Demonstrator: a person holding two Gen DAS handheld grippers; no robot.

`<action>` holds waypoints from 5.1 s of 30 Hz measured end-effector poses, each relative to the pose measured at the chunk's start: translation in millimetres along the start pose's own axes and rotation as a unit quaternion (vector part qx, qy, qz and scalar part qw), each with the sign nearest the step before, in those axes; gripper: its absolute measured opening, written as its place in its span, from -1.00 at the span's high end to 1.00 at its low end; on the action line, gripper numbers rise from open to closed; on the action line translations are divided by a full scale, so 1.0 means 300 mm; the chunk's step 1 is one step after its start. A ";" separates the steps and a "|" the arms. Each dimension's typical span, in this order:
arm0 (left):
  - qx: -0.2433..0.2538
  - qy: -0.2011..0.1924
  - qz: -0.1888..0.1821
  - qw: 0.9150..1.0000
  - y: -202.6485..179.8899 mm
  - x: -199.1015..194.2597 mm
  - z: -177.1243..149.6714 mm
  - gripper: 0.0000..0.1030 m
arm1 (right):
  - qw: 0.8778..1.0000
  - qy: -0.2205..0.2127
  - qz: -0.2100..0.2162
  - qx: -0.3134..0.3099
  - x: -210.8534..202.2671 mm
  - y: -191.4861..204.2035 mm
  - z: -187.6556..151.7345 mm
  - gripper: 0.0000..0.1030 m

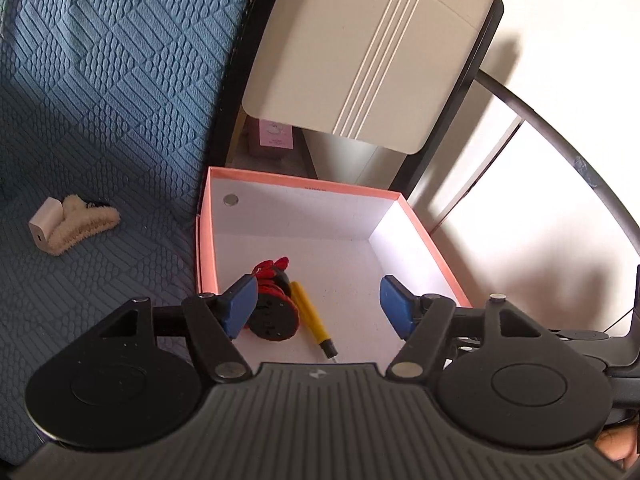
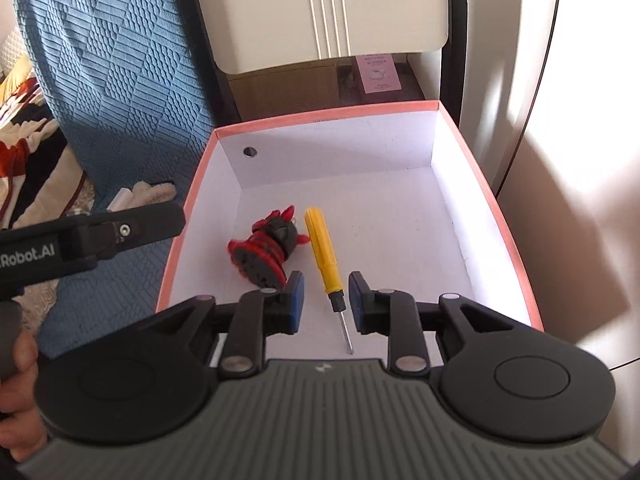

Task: Organize rigid objects
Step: 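Lower the toy figure and screwdriver into the box and open both grippers, then withdraw both tools from the box back toward the chair seat, then grasp the white charger with the left gripper while the right gripper grasps the fluffy hair clip, then lift the white charger with the left gripper while the right gripper lifts the hair clip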

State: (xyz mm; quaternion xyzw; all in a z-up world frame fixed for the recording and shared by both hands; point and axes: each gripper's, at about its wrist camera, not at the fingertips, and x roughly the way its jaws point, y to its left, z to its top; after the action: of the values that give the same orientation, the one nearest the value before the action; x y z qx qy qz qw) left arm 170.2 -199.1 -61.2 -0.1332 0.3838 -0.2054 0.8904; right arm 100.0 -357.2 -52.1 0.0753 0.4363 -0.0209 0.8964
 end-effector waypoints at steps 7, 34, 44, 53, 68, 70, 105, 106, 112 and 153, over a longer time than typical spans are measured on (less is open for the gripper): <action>0.024 -0.054 0.008 0.998 0.001 -0.185 0.088 -0.42 | 0.999 -0.042 0.016 -0.014 -0.100 0.076 0.049 0.45; 0.028 -0.142 0.064 0.987 0.322 -0.610 0.050 -0.45 | 0.988 -0.105 0.061 -0.091 -0.225 0.545 0.000 0.45; 0.021 -0.136 0.085 0.987 0.445 -0.600 -0.052 -0.45 | 0.987 -0.092 0.077 -0.111 -0.137 0.673 -0.097 0.45; 0.010 -0.130 0.092 0.987 0.510 -0.567 -0.126 -0.45 | 0.986 -0.072 0.082 -0.126 -0.056 0.733 -0.203 0.45; 0.016 -0.106 0.096 0.990 0.534 -0.513 -0.225 -0.45 | 0.988 -0.059 0.079 -0.117 0.007 0.716 -0.306 0.45; 0.007 -0.099 0.094 0.991 0.548 -0.491 -0.232 -0.45 | 0.988 -0.060 0.076 -0.119 0.010 0.720 -0.306 0.45; -0.048 -0.048 0.114 0.991 0.951 -0.057 0.033 -0.45 | 0.981 -0.038 0.127 -0.140 0.430 0.810 -0.075 0.45; -0.054 -0.046 0.113 0.991 0.970 -0.042 0.045 -0.45 | 0.980 -0.038 0.127 -0.146 0.444 0.817 -0.066 0.45; -0.074 -0.032 0.106 0.991 1.063 0.047 0.091 -0.45 | 0.977 -0.028 0.138 -0.157 0.538 0.849 -0.001 0.45; -0.125 0.028 0.027 0.991 1.201 0.324 0.157 -0.27 | 0.963 0.018 0.088 -0.254 0.875 0.873 0.187 0.35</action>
State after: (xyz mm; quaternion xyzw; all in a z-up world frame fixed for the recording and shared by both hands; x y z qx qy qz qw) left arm 360.3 76.2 -233.0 -0.2273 0.4349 -0.1351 0.8608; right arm 333.2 -99.8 -193.5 -0.1168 0.4351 0.1711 0.8762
